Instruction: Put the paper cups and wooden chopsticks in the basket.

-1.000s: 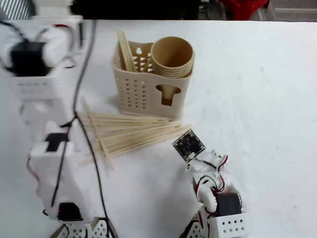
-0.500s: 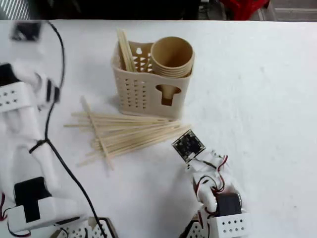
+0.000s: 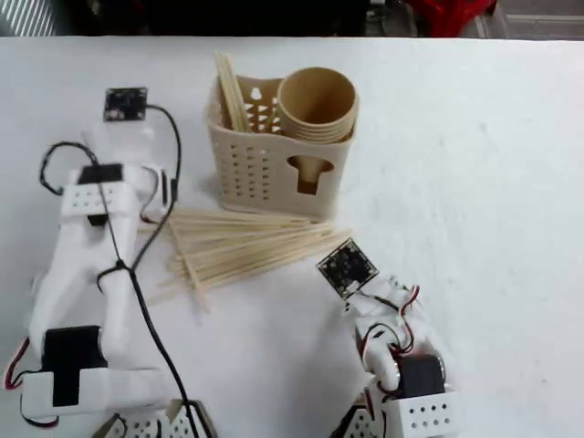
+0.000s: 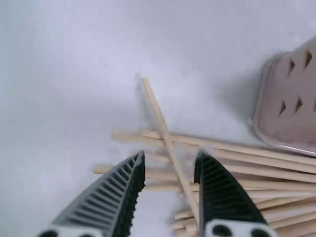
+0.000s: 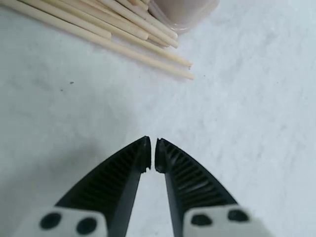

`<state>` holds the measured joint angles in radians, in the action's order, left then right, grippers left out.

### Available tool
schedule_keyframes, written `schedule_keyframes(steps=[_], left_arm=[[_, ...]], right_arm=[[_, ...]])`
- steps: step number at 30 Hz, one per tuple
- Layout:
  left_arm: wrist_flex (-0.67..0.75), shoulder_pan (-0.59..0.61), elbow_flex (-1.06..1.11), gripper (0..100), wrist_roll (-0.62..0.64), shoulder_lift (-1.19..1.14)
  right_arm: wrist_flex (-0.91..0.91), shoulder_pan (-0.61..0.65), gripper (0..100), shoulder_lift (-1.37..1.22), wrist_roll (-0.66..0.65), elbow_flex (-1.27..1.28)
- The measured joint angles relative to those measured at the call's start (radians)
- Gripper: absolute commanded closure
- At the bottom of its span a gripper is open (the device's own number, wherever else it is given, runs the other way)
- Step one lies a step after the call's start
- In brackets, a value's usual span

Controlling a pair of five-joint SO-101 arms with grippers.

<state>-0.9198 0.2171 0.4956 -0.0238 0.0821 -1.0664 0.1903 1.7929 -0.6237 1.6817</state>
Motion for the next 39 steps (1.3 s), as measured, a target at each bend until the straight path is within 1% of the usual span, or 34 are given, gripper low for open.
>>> schedule_keyframes(steps=[4,7,13,16,19,22,25,33,35,39], left_arm=[[0.104,-0.014,0.118,82,0.008,0.000],[0.149,-0.014,0.167,82,0.008,0.000],[0.170,-0.014,0.192,82,0.008,-0.008],[0.176,-0.021,0.180,82,0.008,-0.083],[0.118,-0.023,0.094,83,0.011,-0.163],[0.051,-0.023,0.017,88,0.009,-0.224],[0.034,-0.031,-0.017,92,0.009,-0.245],[0.023,-0.028,-0.038,92,0.011,-0.256],[-0.008,-0.026,-0.069,92,0.011,-0.258],[-0.124,-0.026,-0.199,92,0.011,-0.258]], right_arm=[[0.000,0.000,96.1,0.000,0.000,0.000],[0.000,0.000,96.1,0.000,0.000,0.000],[0.000,0.000,96.1,0.000,0.000,0.000],[0.000,0.000,96.1,0.000,0.000,0.000],[0.000,0.000,96.1,0.000,0.000,0.000],[0.000,0.000,96.1,0.000,0.000,0.000],[0.000,0.000,96.1,0.000,0.000,0.000],[0.000,0.000,96.1,0.000,0.000,0.000],[0.000,0.002,96.1,0.000,0.000,0.000],[0.000,0.000,96.1,0.000,0.000,0.000]])
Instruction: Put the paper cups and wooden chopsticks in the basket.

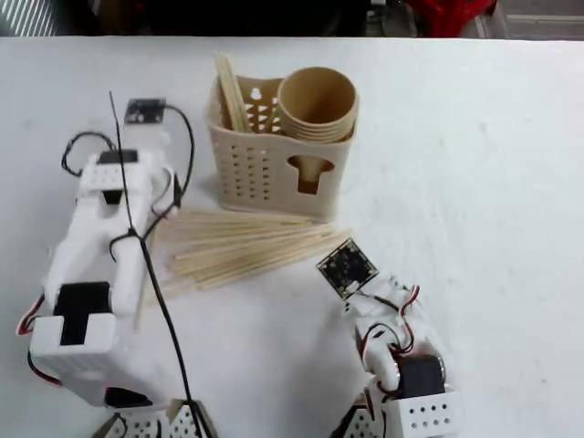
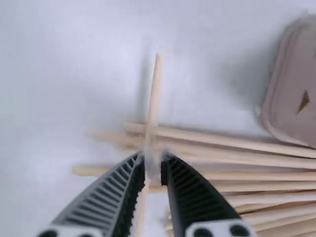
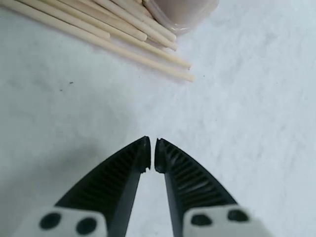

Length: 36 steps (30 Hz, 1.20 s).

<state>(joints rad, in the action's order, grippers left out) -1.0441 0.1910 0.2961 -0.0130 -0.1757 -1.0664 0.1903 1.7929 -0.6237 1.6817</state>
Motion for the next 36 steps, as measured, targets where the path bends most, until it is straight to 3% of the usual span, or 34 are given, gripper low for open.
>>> schedule_keyframes(steps=[6,9,13,19,27,36], left_arm=[[-0.232,0.029,-0.318,92,0.000,0.000],[-0.361,0.032,-0.483,86,0.000,-0.009],[-0.450,0.032,-0.511,82,-0.011,-0.012],[-0.344,0.040,-0.270,82,-0.178,-0.012],[-0.167,0.141,-0.086,82,-0.272,-0.014],[-0.038,0.147,0.074,86,-0.342,-0.014]], right_arm=[[0.000,0.000,96.1,0.000,0.000,0.000],[0.000,0.000,96.1,0.000,0.000,0.000],[0.000,0.000,96.1,0.000,0.000,0.000],[0.000,0.000,96.1,0.000,0.000,0.000],[0.000,0.000,96.1,0.000,0.000,0.000],[0.000,0.000,96.1,0.000,0.000,0.000]])
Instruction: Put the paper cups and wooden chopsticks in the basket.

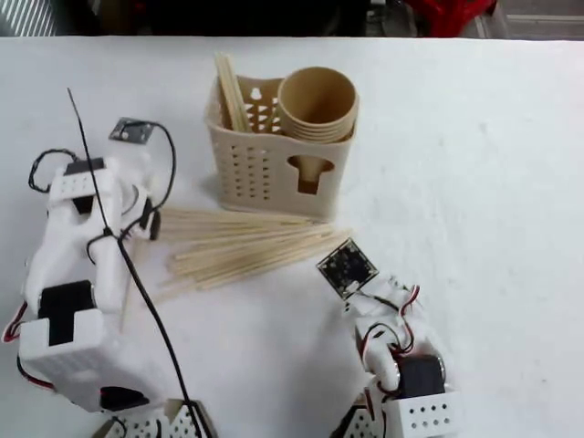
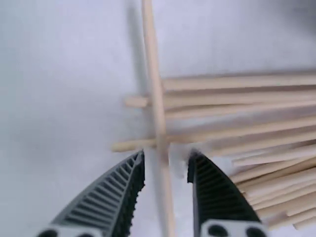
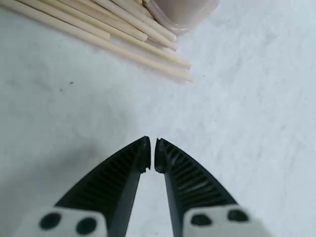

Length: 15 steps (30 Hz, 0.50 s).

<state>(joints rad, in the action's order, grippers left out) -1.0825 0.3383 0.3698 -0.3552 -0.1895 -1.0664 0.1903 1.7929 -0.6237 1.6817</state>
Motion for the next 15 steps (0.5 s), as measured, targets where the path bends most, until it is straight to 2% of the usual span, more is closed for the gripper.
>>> schedule_keyframes(steps=[6,11,15], left_arm=[[0.037,0.000,0.060,86,0.002,0.002],[0.038,0.000,0.078,95,0.002,0.003],[0.032,-0.002,0.086,97,0.000,0.000]], right_arm=[[0.000,0.000,96.1,0.000,0.000,0.000],[0.000,0.000,96.1,0.000,0.000,0.000],[0.000,0.000,96.1,0.000,0.000,0.000]])
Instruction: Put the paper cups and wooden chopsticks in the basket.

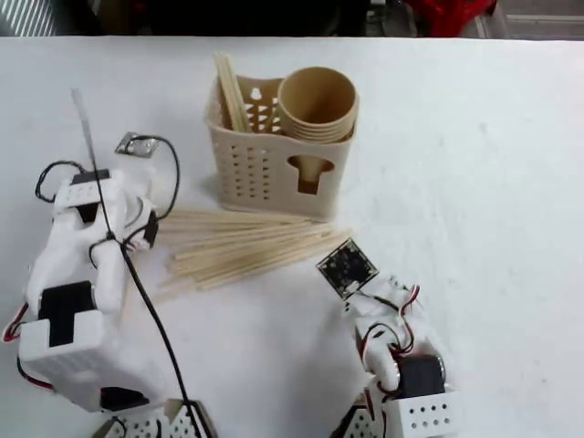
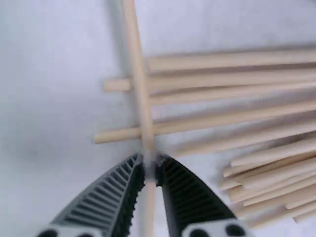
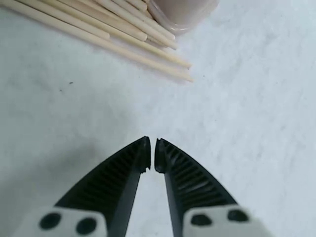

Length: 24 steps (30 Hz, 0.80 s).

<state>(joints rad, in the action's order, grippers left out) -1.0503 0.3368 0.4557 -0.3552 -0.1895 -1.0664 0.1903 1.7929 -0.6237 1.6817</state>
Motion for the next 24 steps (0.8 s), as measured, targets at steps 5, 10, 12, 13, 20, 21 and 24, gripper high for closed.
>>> schedule_keyframes(steps=[5,10,12,13,20,21,24], left_arm=[[0.000,0.003,0.000,97,0.002,0.000],[-0.097,0.003,-0.118,98,0.003,-0.002],[-0.169,0.003,-0.216,98,0.006,-0.002],[-0.210,0.003,-0.276,98,0.023,-0.002],[-0.511,-0.009,-0.818,98,0.118,0.012],[-0.554,-0.025,-0.904,98,0.129,0.026],[-0.658,-0.106,-1.163,98,0.163,0.107]], right_arm=[[0.000,0.000,96.1,0.000,0.000,0.000],[0.000,0.000,96.1,0.000,0.000,0.000],[0.000,0.000,96.1,0.000,0.000,0.000],[0.000,0.000,96.1,0.000,0.000,0.000],[0.000,0.000,96.1,0.000,0.000,0.000],[0.000,0.000,96.1,0.000,0.000,0.000],[0.000,0.000,96.1,0.000,0.000,0.000]])
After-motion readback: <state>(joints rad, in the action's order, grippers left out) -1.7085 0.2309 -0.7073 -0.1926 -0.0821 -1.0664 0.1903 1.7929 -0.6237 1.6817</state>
